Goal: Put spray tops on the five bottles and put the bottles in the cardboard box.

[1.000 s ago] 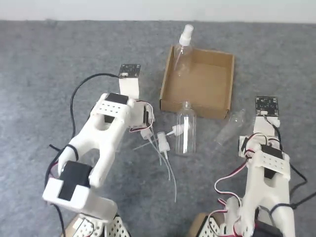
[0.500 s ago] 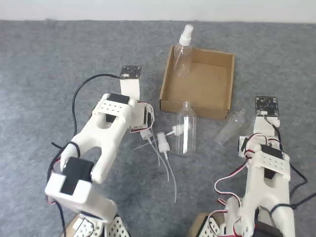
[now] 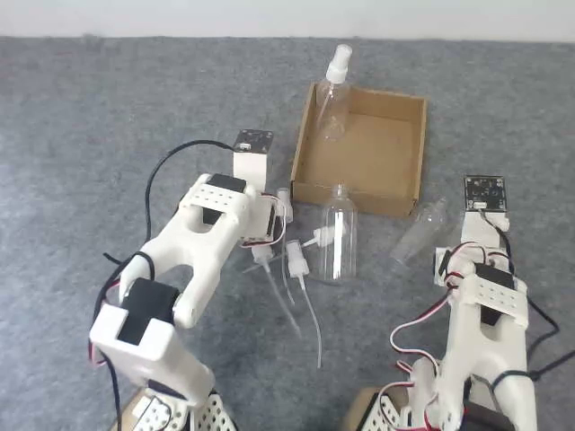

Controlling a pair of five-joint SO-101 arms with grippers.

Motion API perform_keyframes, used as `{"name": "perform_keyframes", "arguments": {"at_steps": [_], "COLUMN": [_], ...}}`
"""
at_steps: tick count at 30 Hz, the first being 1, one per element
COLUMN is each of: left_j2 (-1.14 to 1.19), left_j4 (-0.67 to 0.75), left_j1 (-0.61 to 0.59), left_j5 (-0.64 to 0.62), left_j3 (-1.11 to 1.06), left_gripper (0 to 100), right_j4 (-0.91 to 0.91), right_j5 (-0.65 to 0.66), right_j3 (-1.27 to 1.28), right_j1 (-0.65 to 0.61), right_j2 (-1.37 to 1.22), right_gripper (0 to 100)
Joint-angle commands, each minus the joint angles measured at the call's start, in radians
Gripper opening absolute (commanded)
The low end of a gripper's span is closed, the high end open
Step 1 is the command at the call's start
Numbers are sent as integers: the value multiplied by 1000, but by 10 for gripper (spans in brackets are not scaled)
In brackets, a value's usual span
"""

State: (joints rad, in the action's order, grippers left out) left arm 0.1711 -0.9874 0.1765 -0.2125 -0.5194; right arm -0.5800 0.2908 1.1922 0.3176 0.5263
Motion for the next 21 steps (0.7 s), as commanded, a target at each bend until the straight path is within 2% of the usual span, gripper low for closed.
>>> {"name": "perform_keyframes", "arguments": {"at_steps": [1, 11, 17, 21], "left_j2": [-11, -18, -34, -41], "left_j4": [2, -46, -48, -57], "left_j1": [8, 29, 52, 46], "left_j5": [61, 167, 213, 215], "left_j3": [13, 142, 116, 71], "left_gripper": [88, 44, 49, 115], "right_j4": [2, 2, 2, 2], "right_j5": [14, 12, 12, 12], "right_j3": [34, 34, 34, 34], "right_j1": [-4, -4, -4, -4], "right_j2": [1, 1, 1, 1], "right_gripper": [6, 6, 6, 6]}}
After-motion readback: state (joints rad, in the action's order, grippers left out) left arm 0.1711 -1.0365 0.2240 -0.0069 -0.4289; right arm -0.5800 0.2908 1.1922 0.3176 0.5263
